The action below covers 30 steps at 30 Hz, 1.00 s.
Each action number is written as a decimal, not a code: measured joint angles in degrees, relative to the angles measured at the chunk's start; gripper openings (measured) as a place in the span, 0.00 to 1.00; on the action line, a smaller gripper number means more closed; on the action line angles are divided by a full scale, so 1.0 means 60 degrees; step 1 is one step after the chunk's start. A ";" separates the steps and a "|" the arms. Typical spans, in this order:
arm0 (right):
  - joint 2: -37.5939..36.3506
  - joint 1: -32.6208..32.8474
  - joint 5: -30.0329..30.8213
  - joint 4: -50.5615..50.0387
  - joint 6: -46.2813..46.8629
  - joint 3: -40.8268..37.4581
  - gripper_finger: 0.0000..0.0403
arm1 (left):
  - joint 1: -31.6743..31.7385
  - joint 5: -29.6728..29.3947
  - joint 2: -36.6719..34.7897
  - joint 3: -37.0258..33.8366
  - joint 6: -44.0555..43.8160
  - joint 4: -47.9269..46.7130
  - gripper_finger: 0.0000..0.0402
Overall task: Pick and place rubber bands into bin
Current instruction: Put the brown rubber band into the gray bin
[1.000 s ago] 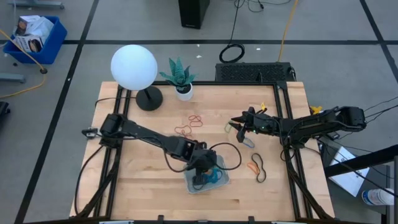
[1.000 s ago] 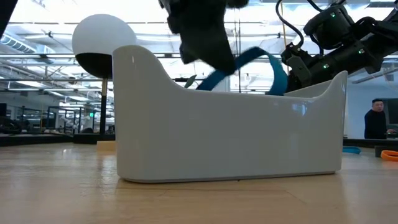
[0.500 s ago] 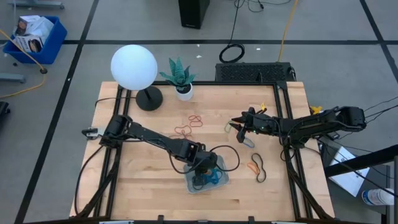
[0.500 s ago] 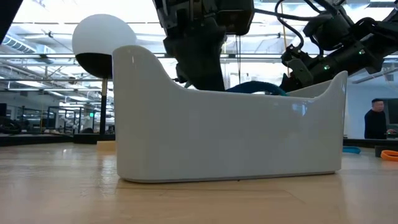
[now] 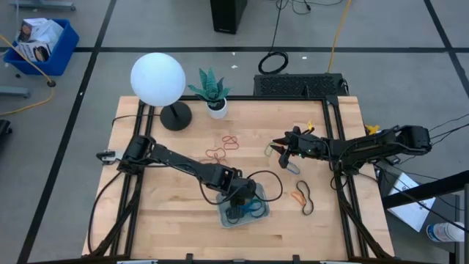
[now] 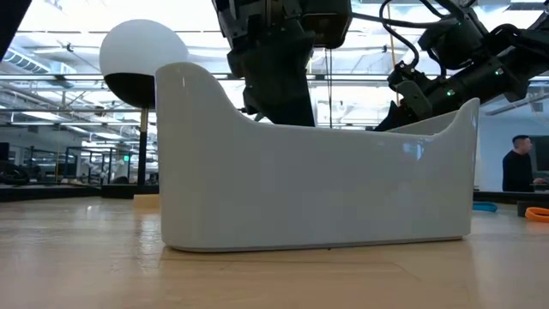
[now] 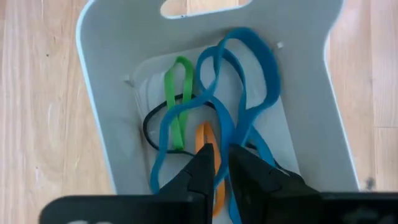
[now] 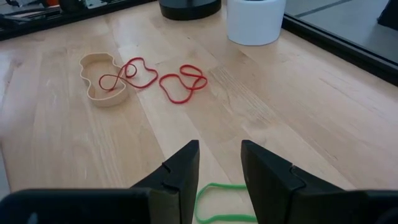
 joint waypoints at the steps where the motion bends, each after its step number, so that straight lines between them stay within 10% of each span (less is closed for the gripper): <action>1: 0.0000 0.0000 0.0002 0.0000 0.0000 0.0000 0.28 | -0.0001 0.0000 0.0000 0.0000 0.0001 0.0000 0.12; 16: 0.0000 0.0000 0.0000 0.0000 0.0000 0.0000 0.28 | 0.0025 0.0157 -0.0399 -0.0004 0.0043 -0.0082 0.03; 30: -0.0001 0.0000 0.0000 -0.0011 0.0000 0.0000 0.28 | 0.0535 -0.0931 -0.4528 -0.0004 0.1400 -0.0480 0.09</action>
